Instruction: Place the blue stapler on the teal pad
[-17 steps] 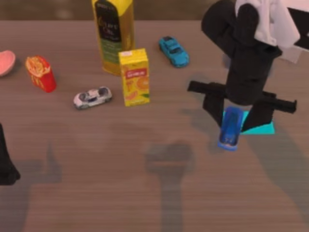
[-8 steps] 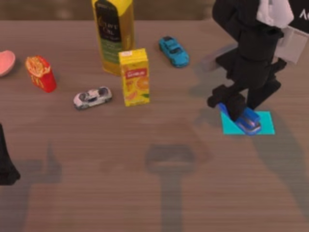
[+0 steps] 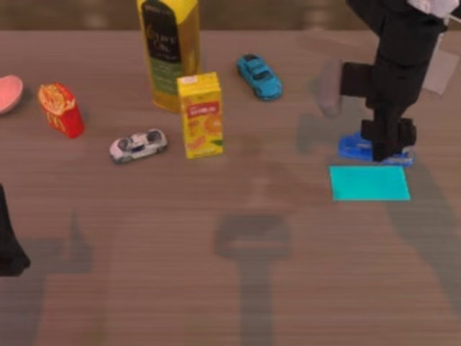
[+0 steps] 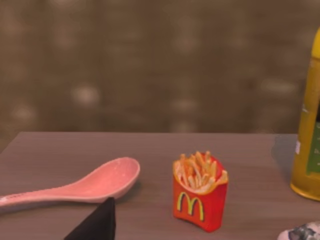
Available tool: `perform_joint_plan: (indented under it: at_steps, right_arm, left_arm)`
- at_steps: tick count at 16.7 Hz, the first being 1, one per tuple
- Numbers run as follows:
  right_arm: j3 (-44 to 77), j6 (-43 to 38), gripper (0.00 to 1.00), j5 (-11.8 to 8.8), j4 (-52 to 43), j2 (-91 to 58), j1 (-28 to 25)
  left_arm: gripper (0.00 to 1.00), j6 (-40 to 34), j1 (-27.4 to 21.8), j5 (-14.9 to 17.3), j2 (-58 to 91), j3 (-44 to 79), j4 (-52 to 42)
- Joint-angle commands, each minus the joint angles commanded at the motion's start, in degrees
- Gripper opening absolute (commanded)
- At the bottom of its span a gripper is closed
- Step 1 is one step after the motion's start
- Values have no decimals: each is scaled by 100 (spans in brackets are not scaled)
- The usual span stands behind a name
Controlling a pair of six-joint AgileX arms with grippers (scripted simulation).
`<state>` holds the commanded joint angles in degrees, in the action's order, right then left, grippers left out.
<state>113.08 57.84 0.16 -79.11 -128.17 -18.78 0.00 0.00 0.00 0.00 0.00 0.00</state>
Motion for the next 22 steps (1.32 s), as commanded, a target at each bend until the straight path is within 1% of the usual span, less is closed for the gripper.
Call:
perform_joint_plan:
  at_steps: [3,6,13,15,22]
  right_arm:
    - [169,1032,0,-6,23,30,146]
    - [263,1520,0,-12,48,60,221]
    - [173,1548,0,-12,144,41,194]
    - [-94,1540,0,-12,446,-4,195]
    - [-1353,1522,0,-7,2007,-268,193]
  left_arm:
    - [100,0,0,0,0,0,0]
    - [100,0,0,0,0,0,0]
    - [100,0,0,0,0,0,0]
    - [100,0,0,0,0,0,0]
    - [100,0,0,0,0,0,0]
